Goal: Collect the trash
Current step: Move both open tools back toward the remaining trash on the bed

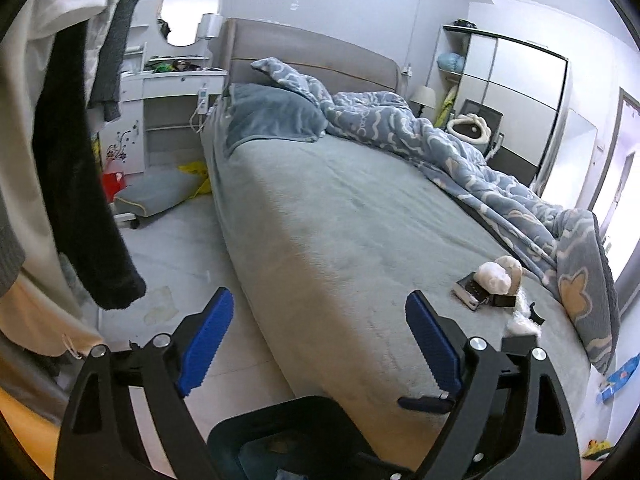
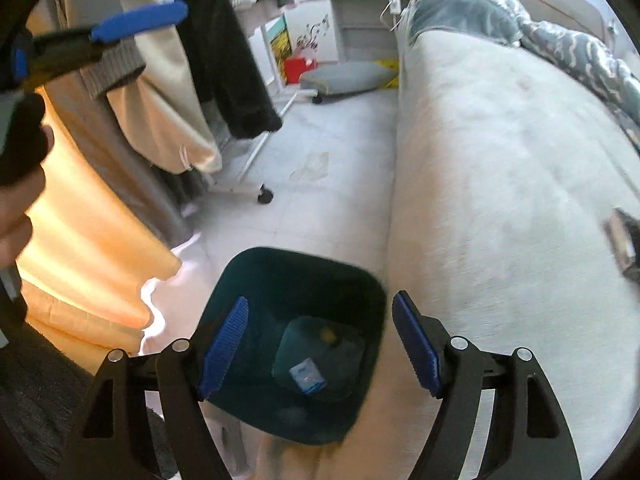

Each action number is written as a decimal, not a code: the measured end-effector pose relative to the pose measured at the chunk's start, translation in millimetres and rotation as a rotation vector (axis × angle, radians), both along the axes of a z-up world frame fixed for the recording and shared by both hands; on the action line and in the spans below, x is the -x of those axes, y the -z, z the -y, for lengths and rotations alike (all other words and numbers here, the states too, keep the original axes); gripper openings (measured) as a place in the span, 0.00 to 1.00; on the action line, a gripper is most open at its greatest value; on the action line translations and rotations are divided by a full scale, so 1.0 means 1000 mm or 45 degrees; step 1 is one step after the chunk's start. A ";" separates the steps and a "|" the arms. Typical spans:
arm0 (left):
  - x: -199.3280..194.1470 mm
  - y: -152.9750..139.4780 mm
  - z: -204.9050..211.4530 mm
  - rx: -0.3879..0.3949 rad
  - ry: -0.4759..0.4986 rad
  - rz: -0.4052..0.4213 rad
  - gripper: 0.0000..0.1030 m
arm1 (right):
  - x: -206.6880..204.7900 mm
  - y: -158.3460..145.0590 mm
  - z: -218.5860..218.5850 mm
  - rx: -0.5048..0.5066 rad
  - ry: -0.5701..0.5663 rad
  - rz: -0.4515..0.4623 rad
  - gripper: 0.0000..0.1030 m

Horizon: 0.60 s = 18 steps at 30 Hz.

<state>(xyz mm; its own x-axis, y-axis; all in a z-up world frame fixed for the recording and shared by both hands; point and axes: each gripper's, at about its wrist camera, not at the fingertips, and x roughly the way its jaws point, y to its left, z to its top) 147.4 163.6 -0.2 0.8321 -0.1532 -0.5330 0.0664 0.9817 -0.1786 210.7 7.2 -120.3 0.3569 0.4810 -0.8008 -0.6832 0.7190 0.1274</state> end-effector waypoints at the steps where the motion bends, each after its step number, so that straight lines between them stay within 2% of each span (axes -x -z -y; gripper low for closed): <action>1: 0.000 0.000 0.004 -0.006 0.005 0.004 0.87 | -0.002 -0.004 0.006 0.007 0.007 0.023 0.74; 10: -0.018 0.002 0.043 -0.002 0.048 0.000 0.89 | -0.028 -0.026 0.064 0.054 0.108 0.172 0.74; 18: -0.035 0.009 0.086 -0.018 0.118 -0.019 0.89 | -0.048 -0.038 0.132 0.044 0.241 0.235 0.74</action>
